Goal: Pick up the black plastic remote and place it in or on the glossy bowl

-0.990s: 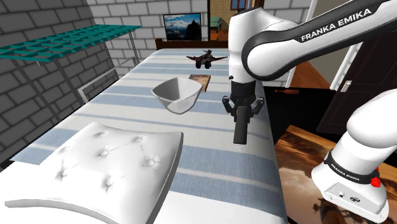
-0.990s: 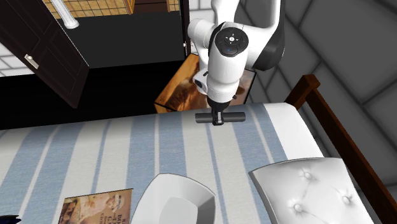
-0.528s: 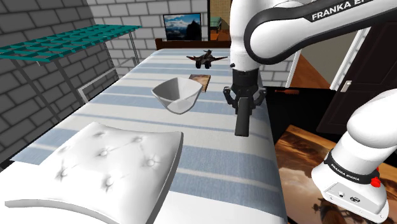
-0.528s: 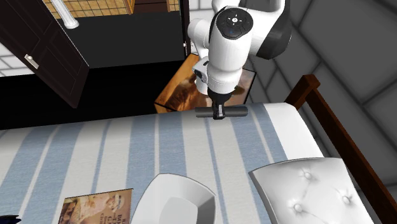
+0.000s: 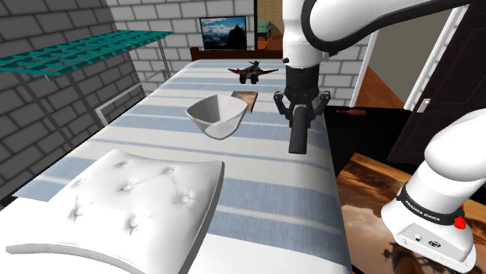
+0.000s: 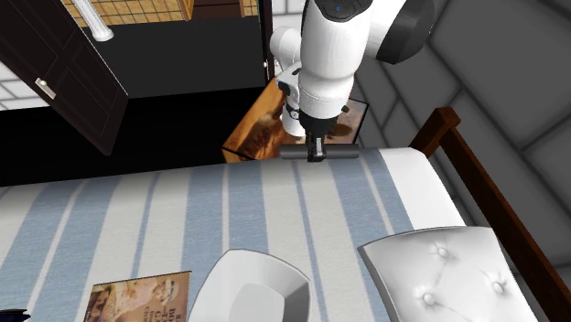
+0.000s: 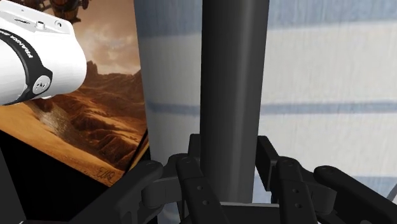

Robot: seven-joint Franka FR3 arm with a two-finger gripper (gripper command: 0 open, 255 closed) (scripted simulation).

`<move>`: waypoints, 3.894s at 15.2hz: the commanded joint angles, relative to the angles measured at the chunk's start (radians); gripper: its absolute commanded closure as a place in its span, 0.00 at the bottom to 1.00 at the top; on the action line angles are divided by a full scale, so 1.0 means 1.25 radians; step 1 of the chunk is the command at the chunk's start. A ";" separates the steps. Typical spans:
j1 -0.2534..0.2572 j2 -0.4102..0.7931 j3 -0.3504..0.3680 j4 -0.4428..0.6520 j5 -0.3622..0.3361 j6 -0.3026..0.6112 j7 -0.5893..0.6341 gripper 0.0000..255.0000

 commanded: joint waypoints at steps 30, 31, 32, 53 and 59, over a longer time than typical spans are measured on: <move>0.102 1.046 0.056 1.113 -0.588 -0.225 0.226 1.00; 0.144 1.103 0.040 1.218 -0.609 -0.265 0.213 1.00; 0.179 1.149 0.025 1.306 -0.624 -0.300 0.200 1.00; 0.113 1.114 0.035 1.102 -0.613 -0.149 0.229 0.00; 0.142 1.130 0.031 1.190 -0.616 -0.214 0.218 0.00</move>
